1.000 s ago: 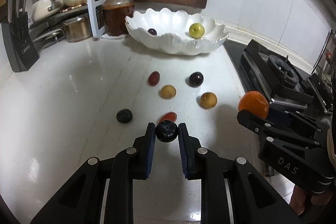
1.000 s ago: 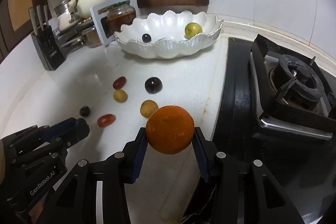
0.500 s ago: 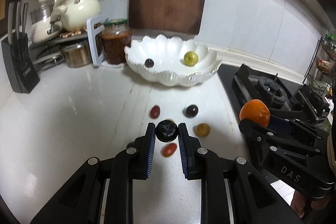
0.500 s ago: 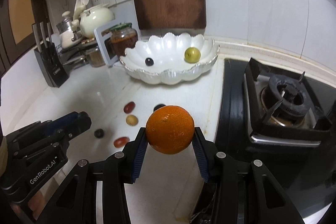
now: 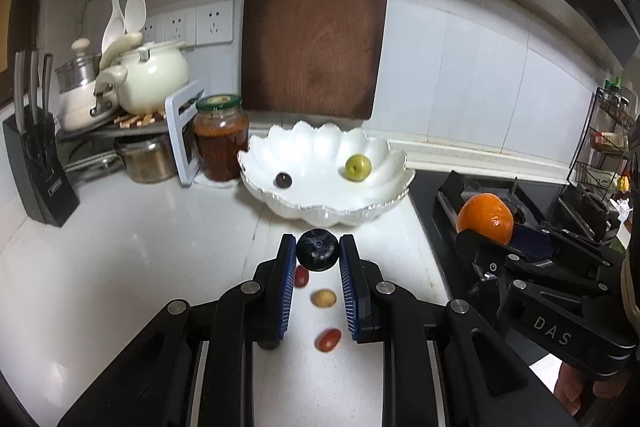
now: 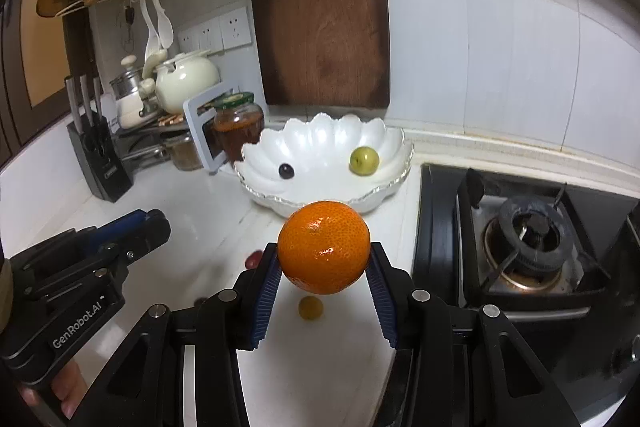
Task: Organize fruits
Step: 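Carry the orange and dark plum toward the white bowl with both tools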
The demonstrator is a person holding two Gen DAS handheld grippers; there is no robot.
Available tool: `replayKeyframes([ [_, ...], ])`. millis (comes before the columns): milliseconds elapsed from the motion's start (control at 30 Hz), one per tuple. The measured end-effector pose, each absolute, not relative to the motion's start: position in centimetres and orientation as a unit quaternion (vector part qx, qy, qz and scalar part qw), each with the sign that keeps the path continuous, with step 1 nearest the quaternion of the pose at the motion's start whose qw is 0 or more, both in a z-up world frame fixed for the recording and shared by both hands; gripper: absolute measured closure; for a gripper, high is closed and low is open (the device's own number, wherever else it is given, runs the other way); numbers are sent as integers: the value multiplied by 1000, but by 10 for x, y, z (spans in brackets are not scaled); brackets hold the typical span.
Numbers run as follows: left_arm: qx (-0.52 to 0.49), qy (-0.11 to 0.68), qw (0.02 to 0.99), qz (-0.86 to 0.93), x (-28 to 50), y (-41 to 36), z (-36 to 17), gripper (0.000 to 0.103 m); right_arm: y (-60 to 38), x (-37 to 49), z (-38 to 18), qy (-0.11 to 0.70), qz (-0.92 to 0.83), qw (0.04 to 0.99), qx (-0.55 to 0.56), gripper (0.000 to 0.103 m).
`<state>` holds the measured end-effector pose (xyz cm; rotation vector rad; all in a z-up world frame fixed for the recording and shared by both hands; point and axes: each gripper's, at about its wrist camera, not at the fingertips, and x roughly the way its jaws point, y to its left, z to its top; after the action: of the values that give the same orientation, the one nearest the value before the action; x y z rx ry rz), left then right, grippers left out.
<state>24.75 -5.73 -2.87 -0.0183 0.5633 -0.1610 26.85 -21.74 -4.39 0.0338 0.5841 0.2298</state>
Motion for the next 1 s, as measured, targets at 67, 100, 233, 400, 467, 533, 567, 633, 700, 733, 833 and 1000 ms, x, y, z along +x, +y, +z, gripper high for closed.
replayKeyframes([
  [67,-11,270,959,-80,249,-55,-24,80,-216,270,-39,280,112,953,16,58],
  [100,-12,266,960,-80,250,-54,-21,80,-215,271,-38,278,112,954,16,59],
  [233,-13,255,963,-82,257,-53,-12,80,-213,276,-29,265,112,958,16,59],
  [400,-12,246,966,-81,269,-50,0,80,-210,286,-16,250,114,961,21,58],
  [467,-10,243,967,-81,276,-50,5,80,-209,290,-12,245,115,962,20,59],
  [533,-7,240,967,-79,282,-50,8,80,-207,295,-9,241,114,964,17,58],
  [567,-4,237,968,-79,285,-50,11,80,-207,298,-8,240,114,964,17,58],
  [633,-2,235,969,-79,291,-51,13,80,-206,304,-5,239,116,964,23,58],
  [700,-4,235,969,-80,299,-50,16,80,-206,309,-2,237,114,964,25,58],
  [733,-6,235,969,-80,302,-50,17,80,-205,313,-1,236,113,965,24,58],
  [833,-7,234,969,-80,312,-49,21,80,-205,323,3,235,110,965,28,58],
  [1000,-4,233,969,-82,331,-47,27,80,-203,340,9,234,104,966,32,58],
])
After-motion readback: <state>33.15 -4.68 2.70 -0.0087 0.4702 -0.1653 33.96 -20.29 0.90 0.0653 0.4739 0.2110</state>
